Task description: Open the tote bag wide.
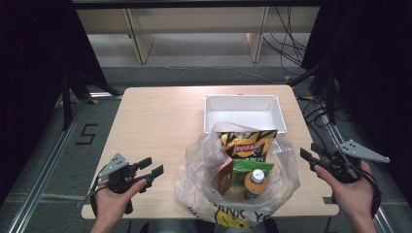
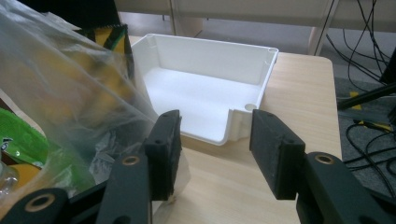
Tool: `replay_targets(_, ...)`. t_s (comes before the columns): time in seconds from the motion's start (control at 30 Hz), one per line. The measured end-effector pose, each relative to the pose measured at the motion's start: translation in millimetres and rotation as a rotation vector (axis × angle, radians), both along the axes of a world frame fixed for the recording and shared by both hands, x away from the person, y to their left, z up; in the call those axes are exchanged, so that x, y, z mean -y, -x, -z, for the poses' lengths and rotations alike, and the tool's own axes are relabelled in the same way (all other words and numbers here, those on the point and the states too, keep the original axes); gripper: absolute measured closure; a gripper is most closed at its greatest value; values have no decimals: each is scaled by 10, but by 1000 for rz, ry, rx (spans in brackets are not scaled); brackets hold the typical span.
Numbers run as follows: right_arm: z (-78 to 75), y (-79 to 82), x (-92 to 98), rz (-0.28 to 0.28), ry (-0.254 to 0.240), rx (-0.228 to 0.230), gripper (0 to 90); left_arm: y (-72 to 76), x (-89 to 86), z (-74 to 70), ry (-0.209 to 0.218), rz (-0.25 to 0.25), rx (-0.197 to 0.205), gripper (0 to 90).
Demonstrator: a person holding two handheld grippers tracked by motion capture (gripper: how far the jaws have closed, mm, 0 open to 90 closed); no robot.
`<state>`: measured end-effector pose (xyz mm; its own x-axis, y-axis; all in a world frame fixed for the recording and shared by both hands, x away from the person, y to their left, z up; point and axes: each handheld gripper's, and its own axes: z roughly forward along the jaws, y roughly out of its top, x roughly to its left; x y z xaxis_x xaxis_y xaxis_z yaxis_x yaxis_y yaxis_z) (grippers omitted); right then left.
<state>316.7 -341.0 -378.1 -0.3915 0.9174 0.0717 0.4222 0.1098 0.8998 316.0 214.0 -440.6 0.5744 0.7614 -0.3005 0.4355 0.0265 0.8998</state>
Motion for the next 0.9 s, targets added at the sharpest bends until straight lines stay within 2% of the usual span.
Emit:
replay_targets(0.03, -15, 14, -30, 18, -34, -13, 532, -3, 4, -13, 2, 0, 4, 379)
replay_targets(0.13, -58, 27, -14, -5, -21, 23, 533, -4, 28, -65, 4, 7, 13, 388)
replay_targets(0.2, -90, 56, -35, -3, -39, 14, 537, 2, 42, -139, 13, 10, 25, 392)
replay_targets(0.3, -154, 88, -66, -30, -61, 40, 541, 31, 74, -283, 20, 13, 63, 406)
replay_targets(0.33, -185, 102, -76, -24, -52, 44, 544, 31, 74, -283, 20, 13, 63, 412)
replay_targets(0.37, -213, 113, -98, -35, -66, 60, 546, 62, 143, -398, 6, 29, 87, 418)
replay_targets(0.43, -282, 145, -121, -76, -47, 90, 547, 78, 249, -508, -7, 69, 118, 422)
replay_targets(0.47, -320, 159, -125, -98, -11, 111, 547, 85, 296, -551, -13, 84, 130, 423)
replay_targets(0.5, -352, 173, -151, -102, -19, 119, 547, 96, 382, -620, -24, 104, 139, 424)
replay_targets(0.57, -438, 219, -212, -118, -15, 140, 547, 98, 435, -660, -35, 123, 150, 423)
replay_targets(0.6, -489, 239, -241, -134, -2, 166, 546, 97, 583, -751, -35, 171, 173, 421)
replay_targets(0.67, -561, 289, -301, -152, -5, 175, 545, 104, 729, -852, -49, 207, 186, 415)
replay_targets(0.7, -561, 289, -301, -152, -5, 175, 545, 104, 729, -852, -49, 207, 186, 414)
replay_targets(0.73, -620, 304, -347, -176, -2, 199, 543, 98, 830, -915, -59, 234, 199, 413)
replay_targets(0.77, -639, 318, -372, -162, -8, 207, 541, 98, 830, -915, -59, 234, 199, 412)
replay_targets(0.8, -665, 307, -387, -192, 3, 223, 538, 75, 954, -966, -76, 272, 200, 409)
replay_targets(0.9, -699, 280, -437, -215, 16, 254, 531, 24, 1099, -969, -111, 318, 172, 395)
